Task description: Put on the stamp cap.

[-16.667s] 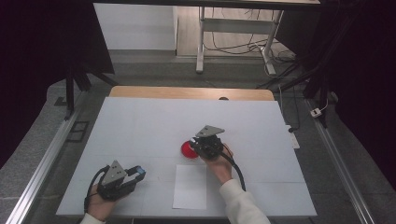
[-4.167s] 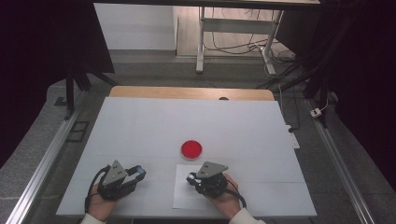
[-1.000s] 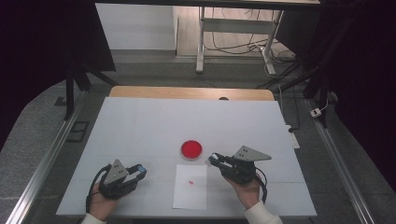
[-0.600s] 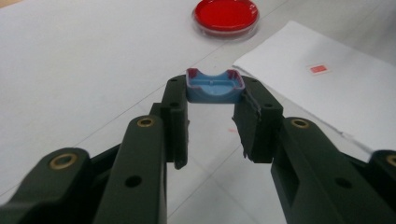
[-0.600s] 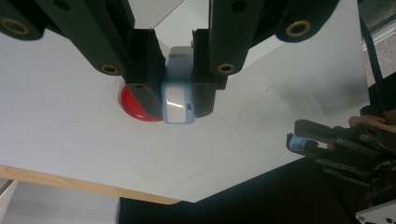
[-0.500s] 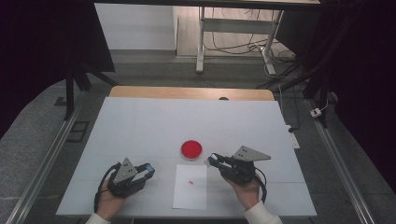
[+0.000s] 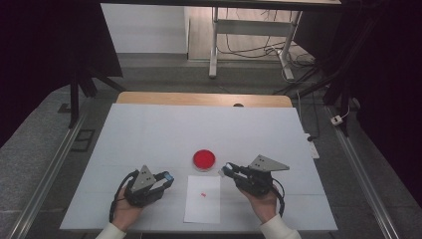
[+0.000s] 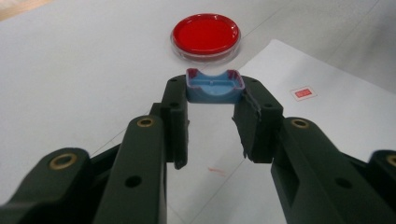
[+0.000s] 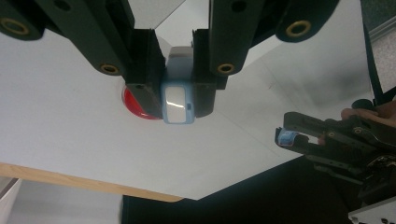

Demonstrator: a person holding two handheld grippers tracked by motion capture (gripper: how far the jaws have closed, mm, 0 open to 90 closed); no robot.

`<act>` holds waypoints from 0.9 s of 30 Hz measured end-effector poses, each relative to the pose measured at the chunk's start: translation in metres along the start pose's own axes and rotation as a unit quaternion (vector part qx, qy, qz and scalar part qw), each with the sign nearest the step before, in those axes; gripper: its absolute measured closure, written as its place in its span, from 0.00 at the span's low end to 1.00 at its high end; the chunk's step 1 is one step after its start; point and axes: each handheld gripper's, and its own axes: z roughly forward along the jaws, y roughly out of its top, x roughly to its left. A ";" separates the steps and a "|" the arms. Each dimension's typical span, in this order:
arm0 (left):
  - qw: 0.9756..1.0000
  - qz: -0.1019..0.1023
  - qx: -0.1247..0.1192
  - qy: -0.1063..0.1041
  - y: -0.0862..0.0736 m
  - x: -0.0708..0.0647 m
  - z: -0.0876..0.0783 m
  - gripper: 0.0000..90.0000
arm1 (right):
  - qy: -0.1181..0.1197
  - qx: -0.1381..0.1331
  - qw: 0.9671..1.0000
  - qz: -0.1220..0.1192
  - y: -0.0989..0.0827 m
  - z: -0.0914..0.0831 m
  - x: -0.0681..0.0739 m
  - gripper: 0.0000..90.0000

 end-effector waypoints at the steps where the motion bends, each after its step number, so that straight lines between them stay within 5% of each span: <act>1: 1.000 0.001 0.000 -0.001 0.001 -0.001 0.002 0.73 | 0.000 0.000 1.000 0.000 0.000 0.000 0.000 0.83; 27: 0.999 0.024 0.012 -0.021 0.020 -0.023 0.044 0.73 | -0.001 0.000 1.000 0.001 0.000 0.002 0.001 0.83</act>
